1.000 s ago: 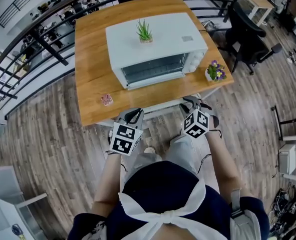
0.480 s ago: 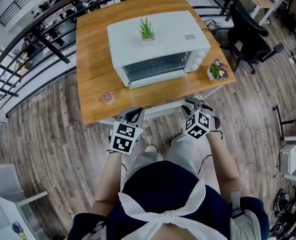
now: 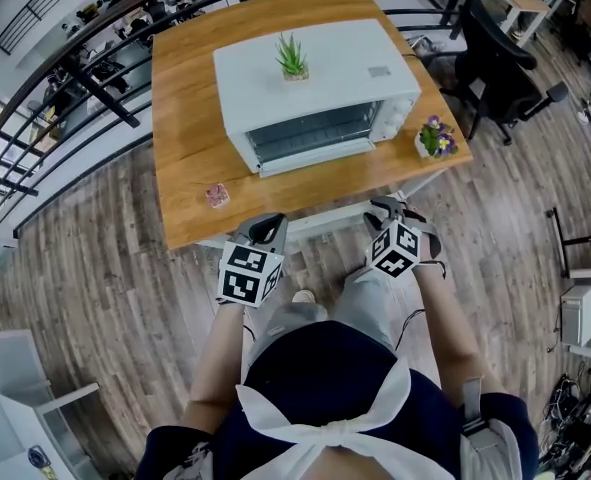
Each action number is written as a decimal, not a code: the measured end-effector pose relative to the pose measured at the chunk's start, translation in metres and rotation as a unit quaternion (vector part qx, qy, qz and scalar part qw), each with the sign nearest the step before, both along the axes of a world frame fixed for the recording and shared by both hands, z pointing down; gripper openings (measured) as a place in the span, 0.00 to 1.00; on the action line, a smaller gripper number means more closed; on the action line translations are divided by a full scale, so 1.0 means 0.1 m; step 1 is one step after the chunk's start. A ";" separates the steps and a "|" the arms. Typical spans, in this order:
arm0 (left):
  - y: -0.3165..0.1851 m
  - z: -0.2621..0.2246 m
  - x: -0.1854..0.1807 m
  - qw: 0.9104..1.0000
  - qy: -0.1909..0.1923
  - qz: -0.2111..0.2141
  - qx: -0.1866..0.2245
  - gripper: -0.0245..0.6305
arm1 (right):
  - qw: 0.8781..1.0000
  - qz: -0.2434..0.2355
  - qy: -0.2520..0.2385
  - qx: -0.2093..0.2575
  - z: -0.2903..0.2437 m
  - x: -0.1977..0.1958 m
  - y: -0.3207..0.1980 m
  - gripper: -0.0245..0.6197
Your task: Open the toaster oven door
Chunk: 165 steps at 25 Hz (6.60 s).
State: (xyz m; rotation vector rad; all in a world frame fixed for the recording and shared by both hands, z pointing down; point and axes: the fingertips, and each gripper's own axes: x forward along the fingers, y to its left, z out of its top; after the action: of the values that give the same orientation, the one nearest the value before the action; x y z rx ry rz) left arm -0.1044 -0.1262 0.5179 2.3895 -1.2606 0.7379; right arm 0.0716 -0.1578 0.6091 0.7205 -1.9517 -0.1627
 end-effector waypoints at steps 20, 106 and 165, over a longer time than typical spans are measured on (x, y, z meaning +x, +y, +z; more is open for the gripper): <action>0.03 0.11 0.00 1.000 -0.008 0.008 -0.009 0.07 | 1.000 0.001 0.008 -0.028 0.24 0.01 0.08 0.23; -0.28 0.25 0.08 1.000 -0.014 -0.004 -0.019 0.07 | 0.984 0.064 -0.099 -0.132 0.66 -0.18 0.08 0.21; -0.18 -0.50 0.38 0.990 0.084 -0.066 0.088 0.07 | 0.921 0.111 -0.372 0.034 -1.33 -0.70 0.11 0.04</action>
State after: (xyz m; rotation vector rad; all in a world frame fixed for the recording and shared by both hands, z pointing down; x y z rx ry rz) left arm -0.0668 -0.1442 0.4675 2.4155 -1.4472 0.3934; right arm 0.0016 -0.1472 0.4758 1.1628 -2.5601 0.2201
